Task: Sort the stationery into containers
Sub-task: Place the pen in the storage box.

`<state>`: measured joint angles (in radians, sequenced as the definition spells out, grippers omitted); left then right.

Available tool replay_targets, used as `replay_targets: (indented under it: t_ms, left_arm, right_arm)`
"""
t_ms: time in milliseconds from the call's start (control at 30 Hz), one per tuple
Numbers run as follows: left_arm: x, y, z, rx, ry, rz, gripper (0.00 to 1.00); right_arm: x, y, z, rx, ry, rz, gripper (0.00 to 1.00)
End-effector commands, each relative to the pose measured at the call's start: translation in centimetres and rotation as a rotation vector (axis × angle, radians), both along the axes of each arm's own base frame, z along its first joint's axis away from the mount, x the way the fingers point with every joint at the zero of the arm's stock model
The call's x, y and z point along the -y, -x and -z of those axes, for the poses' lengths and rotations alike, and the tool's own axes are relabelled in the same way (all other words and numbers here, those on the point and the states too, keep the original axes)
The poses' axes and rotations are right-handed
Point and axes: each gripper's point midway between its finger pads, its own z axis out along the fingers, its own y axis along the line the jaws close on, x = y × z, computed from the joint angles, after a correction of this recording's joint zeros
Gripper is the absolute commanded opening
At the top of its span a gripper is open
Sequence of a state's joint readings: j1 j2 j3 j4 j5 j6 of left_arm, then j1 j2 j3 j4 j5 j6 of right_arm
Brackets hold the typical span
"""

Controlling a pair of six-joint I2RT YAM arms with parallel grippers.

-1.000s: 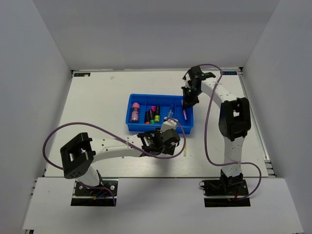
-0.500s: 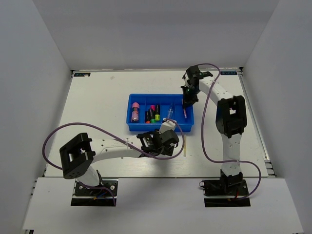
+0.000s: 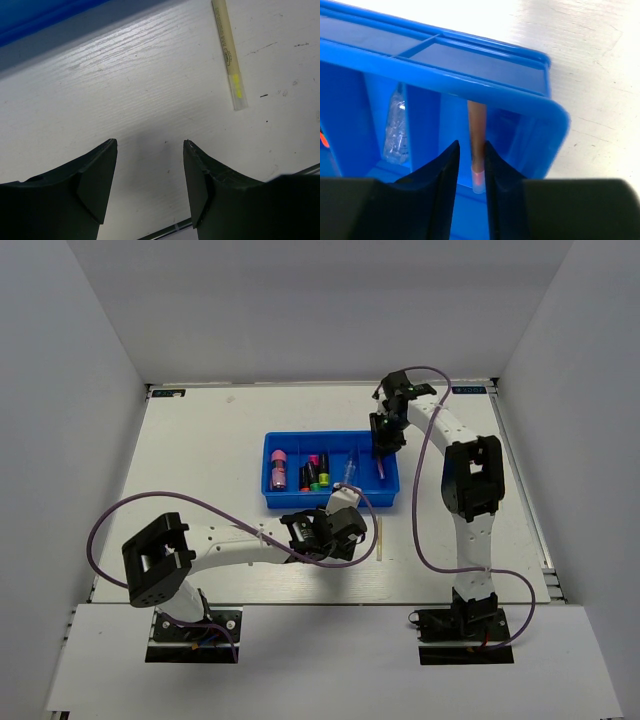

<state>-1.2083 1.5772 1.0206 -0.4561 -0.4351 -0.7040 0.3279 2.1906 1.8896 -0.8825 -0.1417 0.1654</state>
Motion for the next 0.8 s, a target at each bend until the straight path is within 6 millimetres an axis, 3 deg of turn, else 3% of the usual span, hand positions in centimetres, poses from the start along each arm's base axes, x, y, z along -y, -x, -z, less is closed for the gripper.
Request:
replay_targets:
  t_ms: [0,100,567,767]
  left_arm:
    - [0.3,-0.2,-1.7,0.029,0.038,-0.007,0.66]
    - [0.7,-0.2,-1.8,0.026,0.045,-0.003,0.66]
    - [3.6,-0.6,-2.7,0.018,0.064,0.049,0.66]
    - [4.2,-0.5,-2.7,0.009,0.060,0.057,0.66]
  right_arm:
    - [0.2,0.6,-1.8,0.015,-0.013,-0.026,0.32]
    - [0.1,1.2,-2.7,0.023,-0.033,-0.037,0.36]
    - [-0.6,4.8,-8.0,0.068,-0.144,-0.099,0.36]
    - [-0.4,4.0,-5.8,0.036,-0.113,-0.094,0.38]
